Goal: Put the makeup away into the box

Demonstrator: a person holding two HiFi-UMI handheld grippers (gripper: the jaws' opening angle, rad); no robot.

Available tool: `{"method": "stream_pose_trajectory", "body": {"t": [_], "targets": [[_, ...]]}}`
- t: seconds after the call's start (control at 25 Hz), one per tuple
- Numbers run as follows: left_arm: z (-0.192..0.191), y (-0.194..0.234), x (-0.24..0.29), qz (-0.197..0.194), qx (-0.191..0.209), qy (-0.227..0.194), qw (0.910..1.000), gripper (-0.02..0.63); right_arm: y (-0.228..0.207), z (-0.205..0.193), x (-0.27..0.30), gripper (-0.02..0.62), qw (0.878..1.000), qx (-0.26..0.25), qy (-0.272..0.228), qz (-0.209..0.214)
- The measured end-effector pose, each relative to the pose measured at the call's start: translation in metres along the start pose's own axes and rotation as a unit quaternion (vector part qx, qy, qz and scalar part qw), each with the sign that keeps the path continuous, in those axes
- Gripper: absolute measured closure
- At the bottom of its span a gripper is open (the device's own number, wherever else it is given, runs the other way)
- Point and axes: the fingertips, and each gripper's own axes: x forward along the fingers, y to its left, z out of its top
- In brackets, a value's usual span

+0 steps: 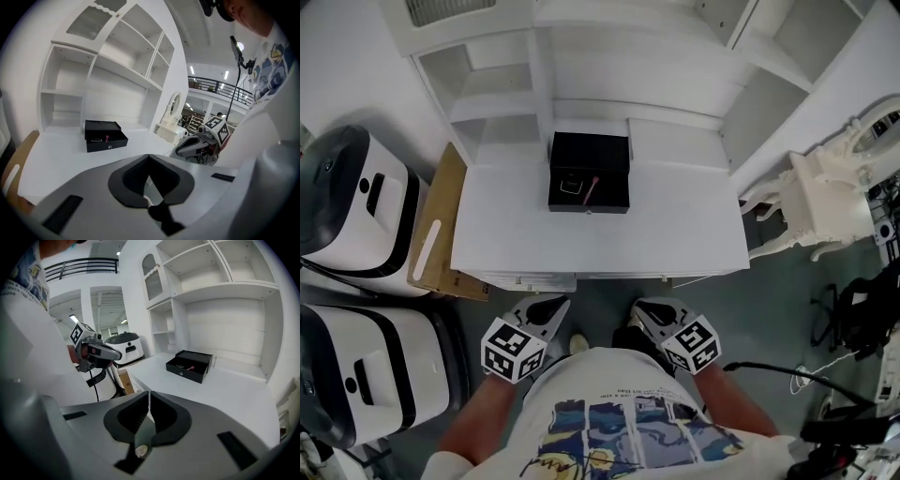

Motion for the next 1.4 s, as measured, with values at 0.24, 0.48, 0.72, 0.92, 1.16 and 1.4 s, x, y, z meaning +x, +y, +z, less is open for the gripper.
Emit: {"method": "stream_pose_trajectory", "body": {"t": [0.24,0.48,0.72,0.92,1.16,1.4], "targets": [[-0.014,-0.010,-0.004,-0.027,-0.008,-0.003,0.9996,0.592,0.015,-0.004,0.007,0.563,1.000,-0.006,-0.003,-0.008],[-0.017,-0.019,-0.010,-0.034,0.003,0.006,0.9994,0.592,0.031,-0.012,-0.002,0.563,1.000,0.001,-0.002,-0.010],[-0.023,-0.022,-0.012,-0.036,0.007,0.009,0.9993,0.592,0.039,-0.019,-0.003,0.565,1.000,0.000,-0.006,-0.015],[-0.025,-0.024,-0.013,-0.039,0.011,0.009,0.9992,0.592,0.046,-0.014,-0.002,0.565,1.000,-0.003,-0.010,-0.011],[-0.028,-0.023,-0.017,-0.034,0.012,0.013,0.9992,0.592,0.056,-0.006,0.000,0.565,1.000,-0.007,-0.008,0.006],[-0.028,-0.019,-0.018,-0.029,0.003,0.008,0.9995,0.592,0.052,0.000,0.001,0.565,1.000,-0.027,-0.007,0.009]]}}
